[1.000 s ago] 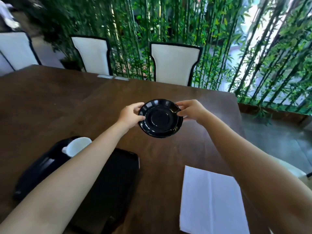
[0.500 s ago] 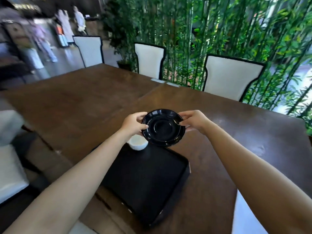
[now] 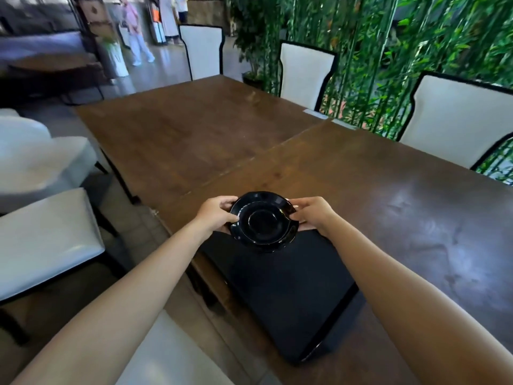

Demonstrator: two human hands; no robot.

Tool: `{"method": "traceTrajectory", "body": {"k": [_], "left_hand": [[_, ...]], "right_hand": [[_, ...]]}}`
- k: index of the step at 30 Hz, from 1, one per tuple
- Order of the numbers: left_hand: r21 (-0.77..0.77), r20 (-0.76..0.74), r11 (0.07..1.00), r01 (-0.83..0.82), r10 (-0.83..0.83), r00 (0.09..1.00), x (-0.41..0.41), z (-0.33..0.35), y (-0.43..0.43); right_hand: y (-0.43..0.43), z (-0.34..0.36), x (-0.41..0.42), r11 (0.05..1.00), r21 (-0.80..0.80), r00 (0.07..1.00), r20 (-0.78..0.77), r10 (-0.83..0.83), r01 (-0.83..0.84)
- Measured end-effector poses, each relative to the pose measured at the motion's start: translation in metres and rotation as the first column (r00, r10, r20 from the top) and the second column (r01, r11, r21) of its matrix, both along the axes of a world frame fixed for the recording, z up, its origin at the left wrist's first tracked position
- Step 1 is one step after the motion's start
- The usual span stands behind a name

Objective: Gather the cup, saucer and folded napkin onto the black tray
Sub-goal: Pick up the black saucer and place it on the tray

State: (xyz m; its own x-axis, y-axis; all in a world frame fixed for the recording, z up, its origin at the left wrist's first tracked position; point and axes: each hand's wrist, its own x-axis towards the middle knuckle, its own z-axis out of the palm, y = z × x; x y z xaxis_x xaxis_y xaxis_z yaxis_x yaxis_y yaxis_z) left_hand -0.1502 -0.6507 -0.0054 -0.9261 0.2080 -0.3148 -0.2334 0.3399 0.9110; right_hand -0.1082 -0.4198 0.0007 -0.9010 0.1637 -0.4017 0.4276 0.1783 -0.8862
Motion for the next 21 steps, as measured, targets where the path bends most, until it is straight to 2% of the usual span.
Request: {"method": "traceTrajectory", "body": {"k": [4,14,21], "left_hand": [[-0.052,0.058,0.999,-0.011,0.014,0.998,-0.007,-0.024,-0.019],[-0.21,0.057,0.977,0.036,-0.024,0.998,-0.019,-0.075,-0.03],[-0.343,0.016,0.936,0.081,-0.08,0.997,-0.035,-0.1,-0.03]], "right_hand": [[-0.024,-0.03,-0.004,0.999,-0.014,0.998,0.042,-0.041,0.041],[-0.042,-0.087,-0.01,0.996,-0.004,0.991,0.102,-0.09,0.091],[-0.049,-0.116,-0.012,0.994,0.092,0.993,0.099,-0.067,0.058]]}}
